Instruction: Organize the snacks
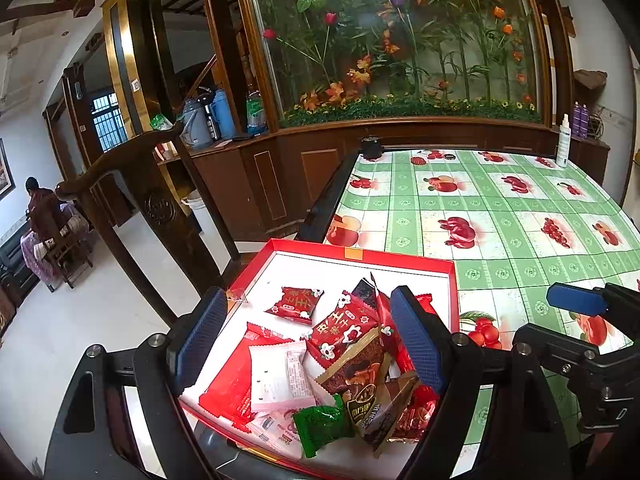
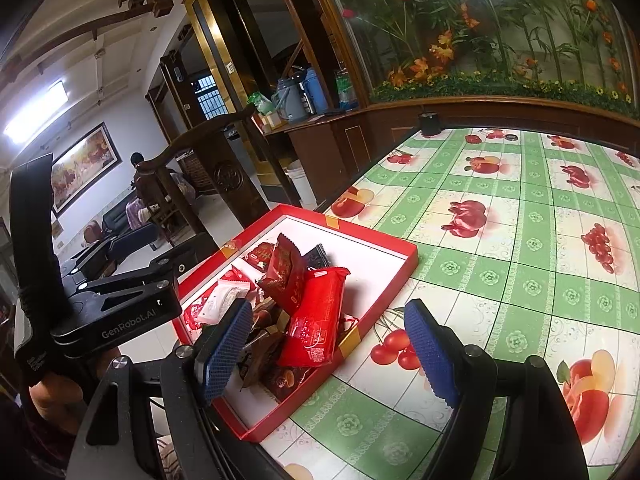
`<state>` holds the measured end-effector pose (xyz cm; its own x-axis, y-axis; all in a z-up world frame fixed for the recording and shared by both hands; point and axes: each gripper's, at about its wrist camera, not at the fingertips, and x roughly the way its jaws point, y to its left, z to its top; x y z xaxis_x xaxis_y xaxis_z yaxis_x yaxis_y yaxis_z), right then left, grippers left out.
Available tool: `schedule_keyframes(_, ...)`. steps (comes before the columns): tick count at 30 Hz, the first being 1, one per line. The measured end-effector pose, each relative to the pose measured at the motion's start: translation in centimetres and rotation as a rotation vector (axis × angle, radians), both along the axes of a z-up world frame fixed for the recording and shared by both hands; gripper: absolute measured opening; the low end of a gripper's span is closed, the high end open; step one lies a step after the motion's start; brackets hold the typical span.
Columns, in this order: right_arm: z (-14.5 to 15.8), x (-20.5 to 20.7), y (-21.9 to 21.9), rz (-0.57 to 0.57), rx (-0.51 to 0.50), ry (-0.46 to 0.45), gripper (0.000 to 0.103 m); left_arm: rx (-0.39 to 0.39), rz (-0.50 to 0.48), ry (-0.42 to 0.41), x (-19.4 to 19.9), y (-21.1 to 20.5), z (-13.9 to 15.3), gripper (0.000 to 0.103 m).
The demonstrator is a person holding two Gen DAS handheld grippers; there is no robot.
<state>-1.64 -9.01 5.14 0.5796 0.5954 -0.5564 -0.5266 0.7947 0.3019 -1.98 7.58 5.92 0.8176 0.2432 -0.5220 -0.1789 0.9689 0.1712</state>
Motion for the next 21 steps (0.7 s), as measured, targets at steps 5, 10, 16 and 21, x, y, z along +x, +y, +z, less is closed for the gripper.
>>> schedule_keyframes(5,-0.01,-0.01,0.01,0.001,-0.001,0.001,0.08,-0.002,-0.002,-0.002,-0.15,-0.02,0.11,0.084)
schedule_keyframes(10,0.08,-0.07,0.03,0.003,-0.001,0.001,0.08,0.024,0.002,-0.012,-0.35,-0.24,0.26,0.09)
schedule_keyframes(16,0.13,-0.21,0.13,0.006,-0.005,0.001,0.08,-0.008,-0.021,0.01,0.0,-0.37,0.1,0.09)
schedule_keyframes(21,-0.12,-0.2,-0.46,-0.004,-0.002,0.005,0.08,-0.054,-0.027,-0.02,-0.09,-0.27,0.51,0.091)
